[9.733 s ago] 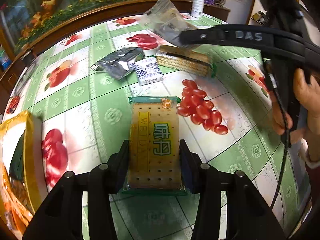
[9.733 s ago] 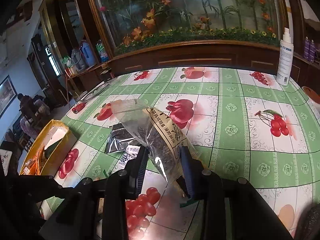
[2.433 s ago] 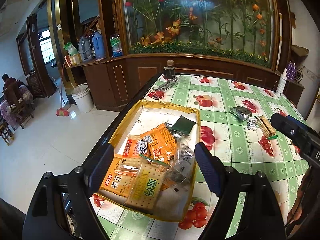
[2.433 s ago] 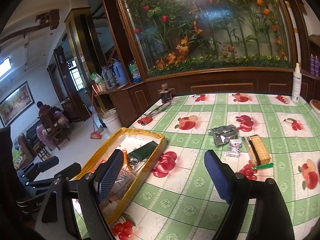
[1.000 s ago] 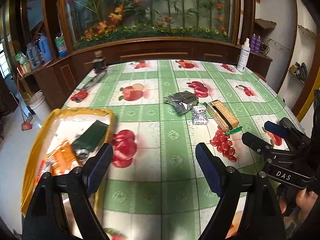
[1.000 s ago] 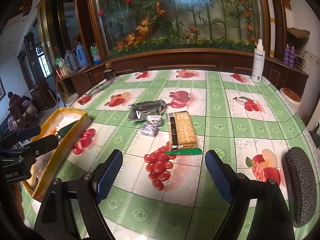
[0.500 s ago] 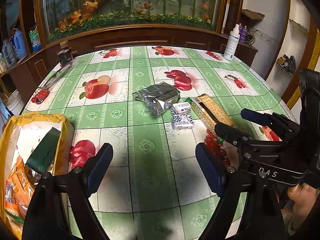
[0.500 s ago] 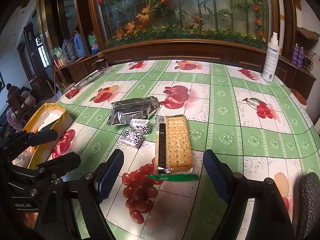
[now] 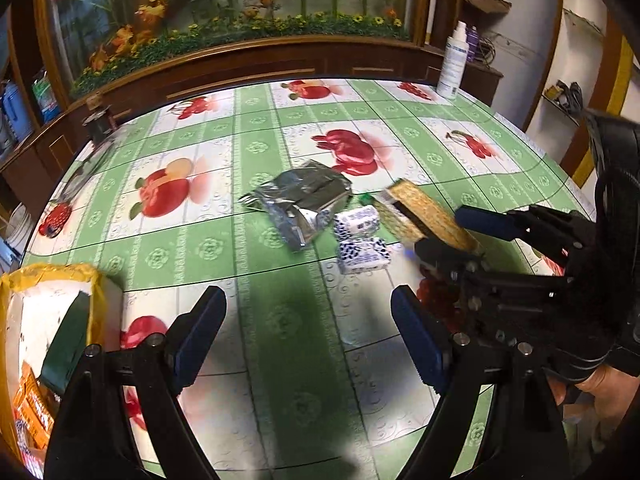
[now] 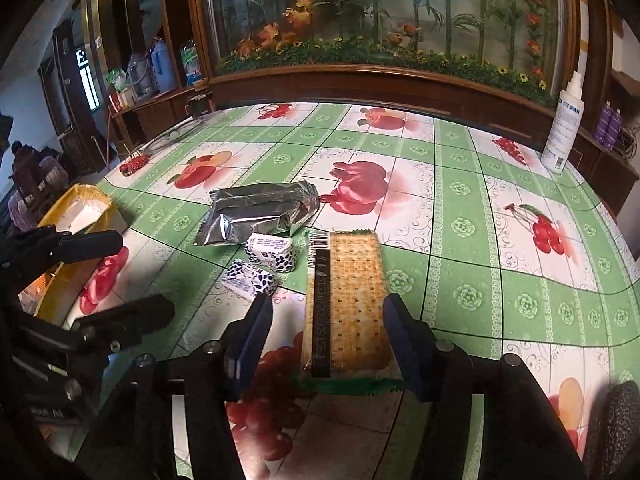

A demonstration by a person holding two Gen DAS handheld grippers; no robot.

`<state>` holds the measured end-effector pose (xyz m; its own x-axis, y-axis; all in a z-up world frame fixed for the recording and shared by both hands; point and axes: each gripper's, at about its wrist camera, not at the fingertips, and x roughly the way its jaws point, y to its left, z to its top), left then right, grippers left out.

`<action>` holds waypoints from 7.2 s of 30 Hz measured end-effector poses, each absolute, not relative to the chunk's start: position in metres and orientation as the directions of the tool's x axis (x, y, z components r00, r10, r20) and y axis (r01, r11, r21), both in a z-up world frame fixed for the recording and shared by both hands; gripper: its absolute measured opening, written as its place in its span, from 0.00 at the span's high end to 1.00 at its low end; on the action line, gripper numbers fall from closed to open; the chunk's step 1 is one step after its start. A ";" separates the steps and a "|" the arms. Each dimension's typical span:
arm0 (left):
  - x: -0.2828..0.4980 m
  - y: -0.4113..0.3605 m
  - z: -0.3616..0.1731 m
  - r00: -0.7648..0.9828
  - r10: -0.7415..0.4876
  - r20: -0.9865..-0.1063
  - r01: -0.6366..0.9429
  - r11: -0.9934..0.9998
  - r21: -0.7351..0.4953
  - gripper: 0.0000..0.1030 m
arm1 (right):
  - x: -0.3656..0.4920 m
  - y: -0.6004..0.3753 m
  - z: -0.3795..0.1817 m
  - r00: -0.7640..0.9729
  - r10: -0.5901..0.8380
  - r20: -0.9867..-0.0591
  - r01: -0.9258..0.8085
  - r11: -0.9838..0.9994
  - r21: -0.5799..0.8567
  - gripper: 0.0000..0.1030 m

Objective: Organize snacks
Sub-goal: 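Grasp the long cracker-stick pack with the right tool while the left tool grasps the white-black packet, then carry the white-black packet and cracker-stick pack over the yellow tray with both tools, then open both tools to release the packet and cracker-stick pack into the tray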

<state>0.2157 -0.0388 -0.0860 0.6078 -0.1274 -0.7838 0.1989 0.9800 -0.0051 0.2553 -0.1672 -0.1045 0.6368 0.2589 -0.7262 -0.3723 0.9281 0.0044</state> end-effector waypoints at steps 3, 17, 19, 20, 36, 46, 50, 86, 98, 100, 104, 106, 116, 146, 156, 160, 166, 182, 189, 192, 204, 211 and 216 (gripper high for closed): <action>0.219 -0.047 -0.087 0.606 -0.137 -0.784 0.212 0.977 -0.006 0.18 | 0.259 -0.176 -0.101 0.610 0.300 -0.734 -0.368 0.927 0.072 0.98; 0.244 -0.066 -0.102 0.571 -0.165 -0.804 0.214 0.976 -0.048 0.18 | 0.260 -0.205 -0.099 0.594 0.349 -0.725 -0.349 0.924 0.158 0.75; 0.249 -0.068 -0.108 0.562 -0.152 -0.813 0.207 0.977 -0.039 0.18 | 0.260 -0.209 -0.097 0.599 0.351 -0.719 -0.341 0.925 0.168 0.74; 0.250 -0.070 -0.111 0.558 -0.139 -0.818 0.201 0.979 -0.029 0.18 | 0.259 -0.211 -0.096 0.599 0.360 -0.715 -0.341 0.923 0.179 0.69; 0.244 -0.029 -0.113 0.586 -0.075 -0.807 0.111 0.994 -0.012 0.71 | 0.260 -0.182 -0.096 0.610 0.348 -0.712 -0.377 0.917 0.126 0.51; 0.215 -0.013 -0.107 0.599 -0.066 -0.798 0.084 0.996 -0.020 0.71 | 0.271 -0.153 -0.120 0.585 0.259 -0.768 -0.378 0.925 0.024 0.39; 0.205 -0.011 -0.099 0.617 -0.062 -0.785 0.076 0.997 -0.018 0.71 | 0.271 -0.151 -0.121 0.591 0.227 -0.774 -0.361 0.933 -0.002 0.46; 0.116 0.000 -0.047 0.744 -0.093 -0.662 0.080 0.996 -0.050 0.71 | 0.128 -0.160 -0.030 0.691 0.265 -0.673 -0.301 0.951 0.066 0.54; 0.095 0.014 -0.036 0.768 -0.058 -0.638 0.048 0.998 -0.033 0.71 | 0.110 -0.151 -0.021 0.702 0.292 -0.649 -0.322 0.944 0.076 0.54; 0.091 0.018 -0.034 0.772 -0.049 -0.634 0.040 0.999 -0.030 0.71 | 0.107 -0.150 -0.019 0.704 0.299 -0.644 -0.326 0.942 0.080 0.54; 0.083 0.027 -0.033 0.773 -0.034 -0.633 0.021 0.999 -0.027 0.71 | 0.099 -0.144 -0.014 0.710 0.310 -0.633 -0.339 0.937 0.080 0.54; 0.079 0.031 -0.033 0.773 -0.024 -0.634 0.012 1.000 -0.024 0.71 | 0.095 -0.139 -0.013 0.711 0.317 -0.628 -0.346 0.935 0.080 0.54; 0.059 0.048 -0.034 0.771 0.034 -0.636 -0.043 0.999 0.000 0.71 | 0.075 -0.119 -0.008 0.725 0.340 -0.598 -0.384 0.921 0.058 0.54; 0.013 0.124 -0.027 0.755 0.207 -0.622 -0.229 0.972 0.045 0.71 | 0.053 -0.031 -0.006 0.656 0.479 -0.583 -0.556 0.829 0.056 0.54; 0.008 0.152 -0.028 0.742 0.242 -0.625 -0.285 0.958 0.033 0.71 | 0.055 0.008 -0.005 0.623 0.523 -0.581 -0.614 0.788 0.051 0.54; 0.005 0.161 -0.030 0.737 0.251 -0.627 -0.300 0.953 0.029 0.71 | 0.060 0.020 -0.009 0.609 0.534 -0.587 -0.626 0.778 0.058 0.54; 0.007 0.173 -0.035 0.725 0.260 -0.638 -0.319 0.947 0.024 0.71 | 0.068 0.037 -0.019 0.581 0.545 -0.605 -0.640 0.764 0.073 0.54; 0.021 0.186 -0.048 0.698 0.265 -0.665 -0.338 0.941 0.020 0.71 | 0.090 0.062 -0.044 0.546 0.544 -0.637 -0.651 0.754 0.085 0.54; 0.028 0.191 -0.057 0.684 0.258 -0.683 -0.341 0.940 0.014 0.71 | 0.101 0.076 -0.055 0.524 0.548 -0.652 -0.662 0.744 0.092 0.54; 0.031 0.192 -0.060 0.678 0.256 -0.689 -0.340 0.940 0.015 0.71 | 0.105 0.080 -0.059 0.520 0.548 -0.655 -0.663 0.743 0.096 0.54; 0.041 0.192 -0.068 0.667 0.250 -0.702 -0.330 0.944 0.023 0.71 | 0.121 0.092 -0.068 0.509 0.539 -0.671 -0.662 0.744 0.095 0.54; 0.048 0.194 -0.073 0.657 0.245 -0.713 -0.326 0.945 0.024 0.71 | 0.126 0.100 -0.072 0.510 0.531 -0.677 -0.670 0.739 0.074 0.54; 0.051 0.195 -0.076 0.652 0.238 -0.720 -0.326 0.945 0.017 0.71 | 0.132 0.103 -0.074 0.502 0.531 -0.683 -0.676 0.733 0.073 0.54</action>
<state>0.0509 0.1947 -0.0760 0.6521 0.2381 -0.7197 -0.3260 0.9452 0.0174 0.1321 0.1030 -0.0743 0.5017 0.5307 -0.6831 -0.6759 0.7333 0.0733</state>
